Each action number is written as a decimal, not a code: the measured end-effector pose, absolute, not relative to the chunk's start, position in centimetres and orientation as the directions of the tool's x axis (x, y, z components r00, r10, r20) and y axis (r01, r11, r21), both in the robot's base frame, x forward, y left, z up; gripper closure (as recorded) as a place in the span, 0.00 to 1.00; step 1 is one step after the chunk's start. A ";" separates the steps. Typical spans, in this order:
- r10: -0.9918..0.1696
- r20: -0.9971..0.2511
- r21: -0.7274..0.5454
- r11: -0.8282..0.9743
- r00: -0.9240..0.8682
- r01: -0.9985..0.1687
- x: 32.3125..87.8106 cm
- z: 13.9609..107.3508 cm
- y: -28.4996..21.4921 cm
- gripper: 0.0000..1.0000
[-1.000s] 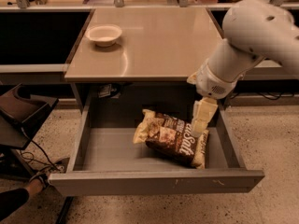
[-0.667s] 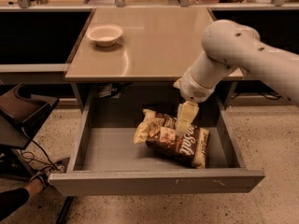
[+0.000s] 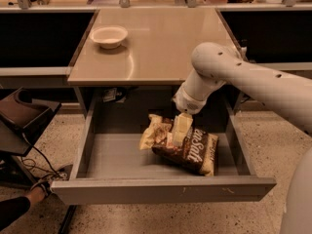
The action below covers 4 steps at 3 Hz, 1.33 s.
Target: Pick brown chip bag from top drawer and place on counter
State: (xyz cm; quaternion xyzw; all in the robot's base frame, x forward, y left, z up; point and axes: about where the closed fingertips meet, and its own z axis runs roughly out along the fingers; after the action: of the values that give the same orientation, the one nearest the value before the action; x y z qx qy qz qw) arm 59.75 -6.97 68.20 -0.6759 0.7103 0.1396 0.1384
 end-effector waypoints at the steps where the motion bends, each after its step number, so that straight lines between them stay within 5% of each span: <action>1: -0.908 -0.408 0.055 0.081 -0.096 -0.995 59.2 65.8 -7.4 0.00; 3: -0.872 -0.465 0.061 0.145 -0.157 -0.988 58.3 61.8 -8.0 0.00; 4: -0.872 -0.465 0.061 0.145 -0.157 -0.988 58.3 61.8 -8.0 0.13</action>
Offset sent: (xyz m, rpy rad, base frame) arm -0.0292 -0.0207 -0.1121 0.1738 0.0400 -0.1849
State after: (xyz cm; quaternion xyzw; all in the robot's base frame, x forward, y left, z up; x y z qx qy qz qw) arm 58.25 -8.02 61.76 -0.6288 0.7391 0.1791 0.1619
